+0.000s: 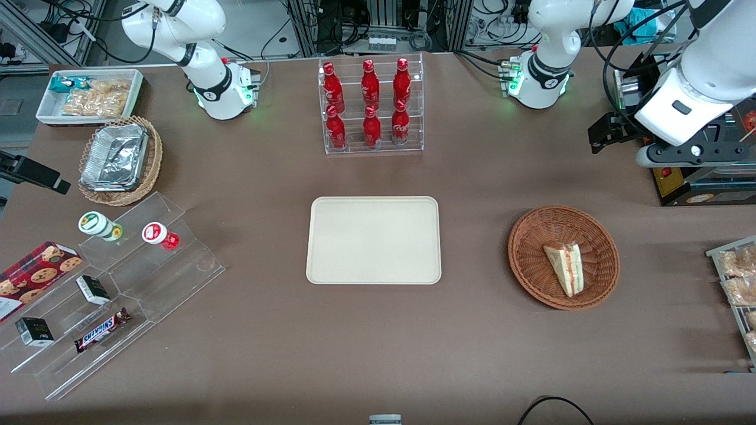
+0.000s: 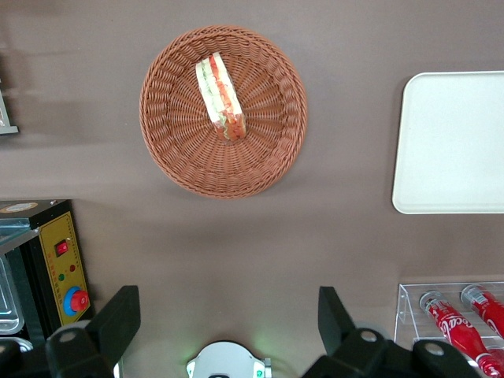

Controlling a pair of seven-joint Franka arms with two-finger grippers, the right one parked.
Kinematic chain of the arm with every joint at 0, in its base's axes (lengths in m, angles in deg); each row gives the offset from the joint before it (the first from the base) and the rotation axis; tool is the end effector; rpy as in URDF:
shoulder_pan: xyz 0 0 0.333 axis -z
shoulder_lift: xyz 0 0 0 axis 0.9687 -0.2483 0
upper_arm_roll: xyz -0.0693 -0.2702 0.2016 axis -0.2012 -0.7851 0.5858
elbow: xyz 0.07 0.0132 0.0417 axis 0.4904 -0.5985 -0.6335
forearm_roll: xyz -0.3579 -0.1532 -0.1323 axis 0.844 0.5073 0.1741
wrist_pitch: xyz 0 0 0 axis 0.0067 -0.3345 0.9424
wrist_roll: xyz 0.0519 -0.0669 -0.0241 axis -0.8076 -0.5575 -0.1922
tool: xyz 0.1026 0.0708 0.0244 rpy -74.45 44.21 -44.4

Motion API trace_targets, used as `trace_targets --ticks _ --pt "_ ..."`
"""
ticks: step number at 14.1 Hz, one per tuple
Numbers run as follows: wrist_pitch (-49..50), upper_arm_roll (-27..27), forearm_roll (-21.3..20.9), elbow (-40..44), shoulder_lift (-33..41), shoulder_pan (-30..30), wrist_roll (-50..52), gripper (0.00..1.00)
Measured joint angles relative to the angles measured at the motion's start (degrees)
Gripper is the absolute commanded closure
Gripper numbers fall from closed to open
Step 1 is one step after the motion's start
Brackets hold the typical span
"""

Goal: Place sandwich from basket to tray
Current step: 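Move the left gripper down over the wrapped sandwich in the wicker basket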

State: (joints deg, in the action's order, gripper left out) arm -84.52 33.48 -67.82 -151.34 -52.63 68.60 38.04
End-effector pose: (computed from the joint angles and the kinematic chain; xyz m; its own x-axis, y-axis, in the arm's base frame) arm 0.5354 -0.1032 0.6412 0.9931 -0.0289 -0.1141 -0.0341 -0.9985 -0.0437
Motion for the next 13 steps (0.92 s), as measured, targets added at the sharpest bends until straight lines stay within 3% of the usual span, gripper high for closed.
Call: trace_targets --ticks 6,13 --pt "0.2 0.3 -0.1 -0.5 -1.7 -0.4 -0.1 0.00" --pt "-8.5 0.5 -0.4 -0.5 -18.3 -4.5 0.3 0.00"
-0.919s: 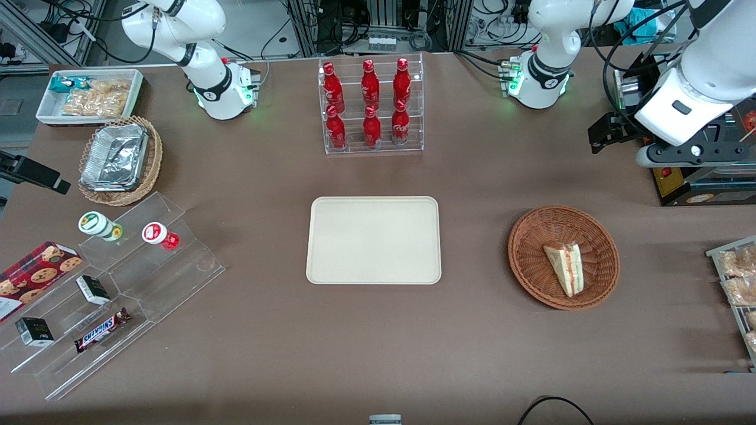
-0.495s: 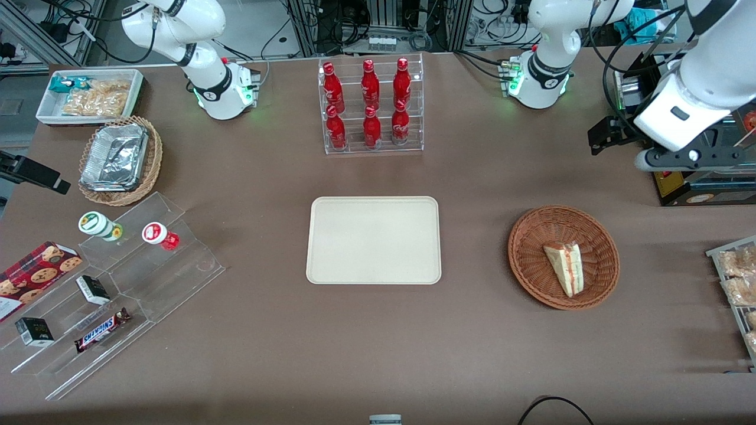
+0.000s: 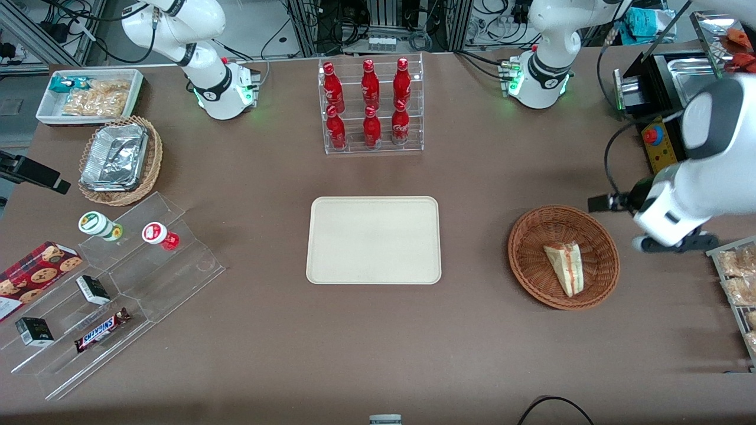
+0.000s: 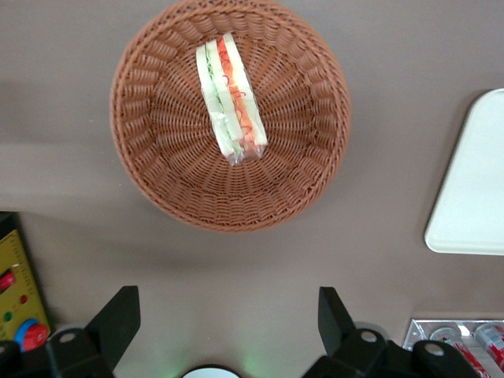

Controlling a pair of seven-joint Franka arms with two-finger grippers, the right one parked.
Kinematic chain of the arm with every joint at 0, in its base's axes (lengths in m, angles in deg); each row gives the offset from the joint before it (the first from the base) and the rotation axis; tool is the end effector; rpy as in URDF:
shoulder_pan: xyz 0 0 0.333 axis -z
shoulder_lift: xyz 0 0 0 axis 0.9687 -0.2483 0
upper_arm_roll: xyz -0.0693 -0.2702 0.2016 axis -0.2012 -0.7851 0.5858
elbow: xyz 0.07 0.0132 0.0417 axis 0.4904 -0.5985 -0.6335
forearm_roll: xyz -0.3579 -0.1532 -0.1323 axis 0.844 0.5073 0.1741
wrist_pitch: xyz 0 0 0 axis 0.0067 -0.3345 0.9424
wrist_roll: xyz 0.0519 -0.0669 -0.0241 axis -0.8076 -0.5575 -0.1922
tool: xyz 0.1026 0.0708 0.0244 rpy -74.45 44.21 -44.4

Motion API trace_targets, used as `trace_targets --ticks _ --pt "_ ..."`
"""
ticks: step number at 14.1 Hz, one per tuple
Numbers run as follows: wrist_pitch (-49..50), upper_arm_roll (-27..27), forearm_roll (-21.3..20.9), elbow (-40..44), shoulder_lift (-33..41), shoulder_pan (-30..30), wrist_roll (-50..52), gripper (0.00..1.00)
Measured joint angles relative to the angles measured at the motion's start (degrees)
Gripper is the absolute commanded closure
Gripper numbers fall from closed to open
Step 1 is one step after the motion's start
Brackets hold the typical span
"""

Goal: Place sandwich from basket to tray
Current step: 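Move the left gripper down over the wrapped sandwich in the wicker basket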

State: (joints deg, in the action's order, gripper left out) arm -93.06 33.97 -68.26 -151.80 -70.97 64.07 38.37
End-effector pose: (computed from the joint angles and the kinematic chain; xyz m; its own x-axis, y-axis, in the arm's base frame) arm 0.6324 -0.0427 0.4640 0.9567 0.0511 -0.2864 0.0584 -0.9982 0.0168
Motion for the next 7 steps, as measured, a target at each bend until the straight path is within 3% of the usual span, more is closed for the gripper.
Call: trace_targets --ticks 2,7 --pt "-4.1 0.0 -0.3 -1.1 -2.7 -0.6 0.9 0.00" --pt "-28.1 1.4 -0.4 -16.8 -2.8 0.0 10.4 0.00"
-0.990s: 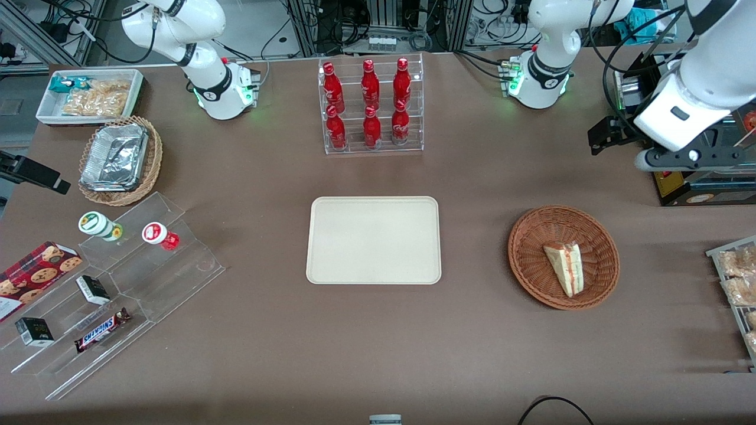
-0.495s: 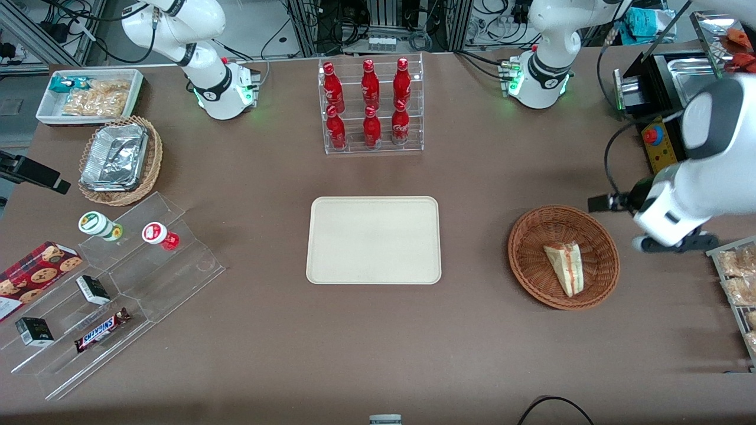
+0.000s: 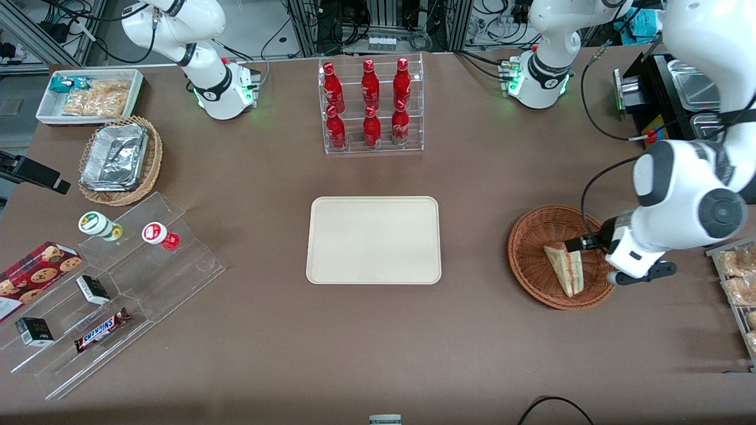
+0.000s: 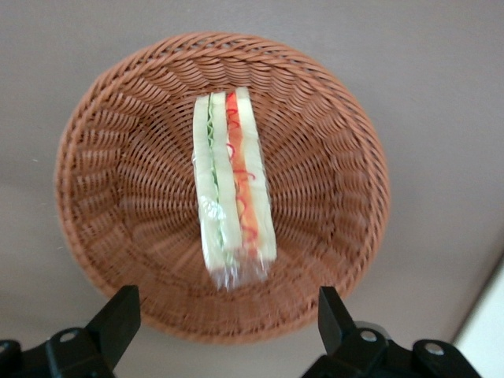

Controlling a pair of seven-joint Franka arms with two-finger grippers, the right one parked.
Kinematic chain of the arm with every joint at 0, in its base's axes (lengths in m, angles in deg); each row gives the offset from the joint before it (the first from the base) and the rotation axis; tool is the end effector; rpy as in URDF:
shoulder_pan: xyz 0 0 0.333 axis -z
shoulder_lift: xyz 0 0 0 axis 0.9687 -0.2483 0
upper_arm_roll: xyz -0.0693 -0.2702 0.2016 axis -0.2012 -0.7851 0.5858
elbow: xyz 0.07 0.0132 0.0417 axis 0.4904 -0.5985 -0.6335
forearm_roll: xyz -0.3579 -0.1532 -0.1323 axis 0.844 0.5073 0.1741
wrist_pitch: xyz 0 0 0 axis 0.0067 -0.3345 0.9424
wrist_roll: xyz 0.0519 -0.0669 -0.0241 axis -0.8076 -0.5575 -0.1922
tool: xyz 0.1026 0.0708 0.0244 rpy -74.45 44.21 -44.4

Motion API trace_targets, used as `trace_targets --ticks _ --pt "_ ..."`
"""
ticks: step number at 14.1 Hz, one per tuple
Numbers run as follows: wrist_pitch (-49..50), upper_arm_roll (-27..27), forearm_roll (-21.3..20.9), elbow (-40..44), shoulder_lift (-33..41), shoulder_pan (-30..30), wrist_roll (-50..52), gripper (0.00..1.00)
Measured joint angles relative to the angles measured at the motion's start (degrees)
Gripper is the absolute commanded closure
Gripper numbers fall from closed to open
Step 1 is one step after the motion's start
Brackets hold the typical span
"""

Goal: Place sandwich from basket to tray
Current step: 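Move the left gripper down over the wrapped sandwich in the wicker basket, then close the left gripper on the sandwich's wrapped end and lift it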

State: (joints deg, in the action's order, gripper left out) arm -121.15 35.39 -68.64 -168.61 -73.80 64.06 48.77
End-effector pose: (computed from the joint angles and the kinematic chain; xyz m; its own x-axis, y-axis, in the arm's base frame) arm 0.6348 -0.0378 0.3279 0.9561 0.2514 -0.1503 0.2569 -0.9663 0.0176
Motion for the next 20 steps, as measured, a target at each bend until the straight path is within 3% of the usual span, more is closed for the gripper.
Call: trace_targets --ticks 3,6,16,17,19,20 --pt "-7.1 4.7 0.0 -5.0 0.0 3.1 1.4 0.00" --pt "-12.4 5.3 0.0 -8.4 0.0 3.6 2.0 0.00" --pt "-13.4 5.5 0.0 -7.3 0.6 6.5 6.8 0.00" --pt "-13.4 5.7 0.0 -7.5 0.3 6.5 6.8 0.05" --pt "-13.8 5.8 0.0 -7.8 -0.5 6.5 6.8 0.31" --pt "-14.3 5.8 0.0 -7.9 -0.9 6.5 6.9 0.40"
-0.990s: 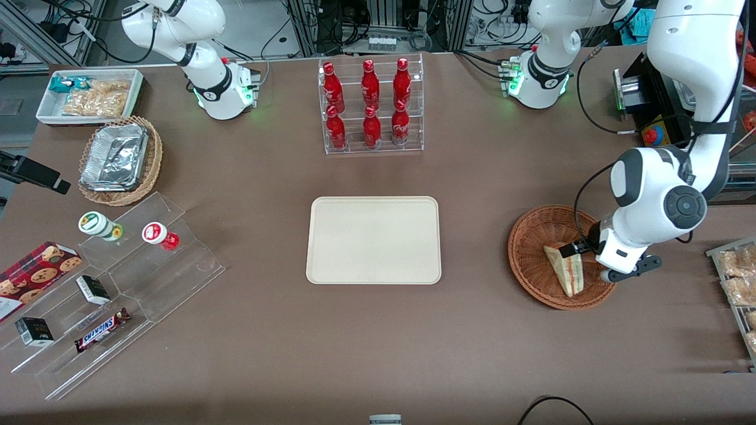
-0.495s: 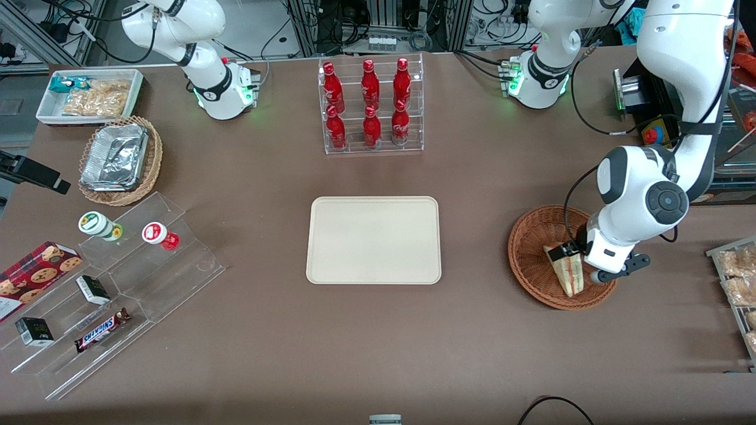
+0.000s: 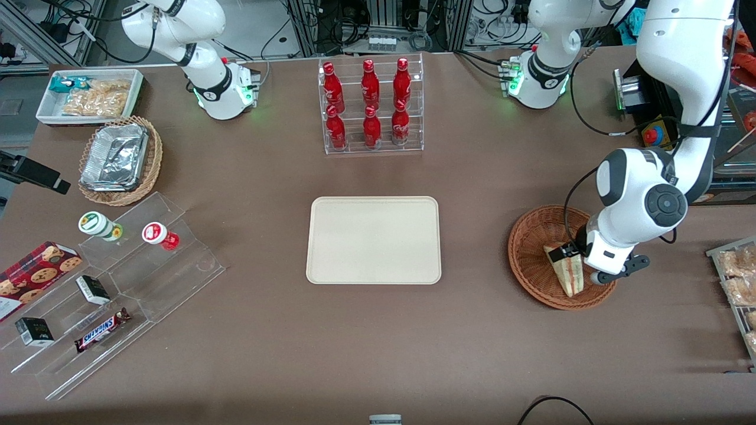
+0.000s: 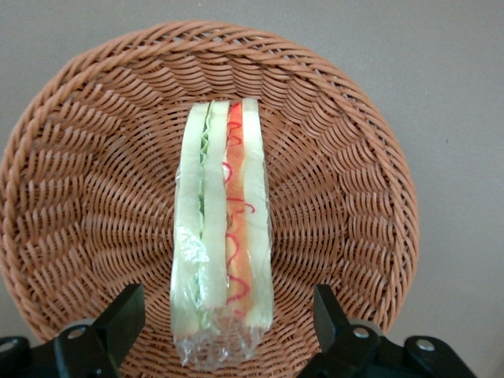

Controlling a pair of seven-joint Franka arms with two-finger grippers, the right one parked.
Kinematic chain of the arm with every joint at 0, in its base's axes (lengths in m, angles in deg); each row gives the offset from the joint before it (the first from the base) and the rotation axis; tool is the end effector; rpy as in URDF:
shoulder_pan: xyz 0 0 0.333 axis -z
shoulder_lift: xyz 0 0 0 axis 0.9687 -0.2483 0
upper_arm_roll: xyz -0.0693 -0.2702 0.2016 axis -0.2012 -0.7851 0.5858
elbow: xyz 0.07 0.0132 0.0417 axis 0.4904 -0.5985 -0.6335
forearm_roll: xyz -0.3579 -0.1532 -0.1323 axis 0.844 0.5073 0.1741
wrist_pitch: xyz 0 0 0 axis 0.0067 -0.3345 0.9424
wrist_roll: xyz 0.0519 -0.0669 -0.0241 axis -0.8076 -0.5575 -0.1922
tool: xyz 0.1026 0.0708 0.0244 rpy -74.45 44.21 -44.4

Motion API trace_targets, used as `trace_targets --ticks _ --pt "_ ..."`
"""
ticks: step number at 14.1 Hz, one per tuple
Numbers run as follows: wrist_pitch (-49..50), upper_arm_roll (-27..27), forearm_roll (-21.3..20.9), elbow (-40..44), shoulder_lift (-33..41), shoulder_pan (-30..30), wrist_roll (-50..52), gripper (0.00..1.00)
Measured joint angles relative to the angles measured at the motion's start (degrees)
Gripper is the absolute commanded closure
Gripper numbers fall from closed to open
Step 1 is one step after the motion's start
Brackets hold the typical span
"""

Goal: Place sandwich from basket to tray
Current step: 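Close the left gripper on the sandwich's wrapped end and lift it, then carry the sandwich with the left gripper over the cream tray and lower it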

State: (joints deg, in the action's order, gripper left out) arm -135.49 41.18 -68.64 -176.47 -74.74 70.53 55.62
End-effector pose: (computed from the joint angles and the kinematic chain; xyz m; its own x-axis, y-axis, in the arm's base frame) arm 0.6214 -0.0515 0.2723 0.9338 0.3528 -0.0599 0.3542 -0.9351 0.0148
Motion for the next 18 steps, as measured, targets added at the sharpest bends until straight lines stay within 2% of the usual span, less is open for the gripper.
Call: trace_targets --ticks 1,2,6,8,9,14,18 --pt "-0.4 0.0 0.0 0.0 -0.4 0.0 0.0 0.52" --pt "-1.1 0.0 0.0 -0.1 -0.9 0.0 0.1 0.57" --pt "-3.4 0.1 0.0 -0.2 -2.2 0.0 0.1 0.57" --pt "-3.4 0.1 0.0 -0.2 -2.2 -0.1 0.1 0.87" --pt "-3.4 0.1 0.0 -0.2 -2.2 -0.1 0.1 0.91" --pt "-0.2 -0.2 -0.3 1.3 0.2 0.7 0.0 0.96" --pt "7.5 -0.6 -0.3 3.9 6.5 6.6 1.3 0.95"
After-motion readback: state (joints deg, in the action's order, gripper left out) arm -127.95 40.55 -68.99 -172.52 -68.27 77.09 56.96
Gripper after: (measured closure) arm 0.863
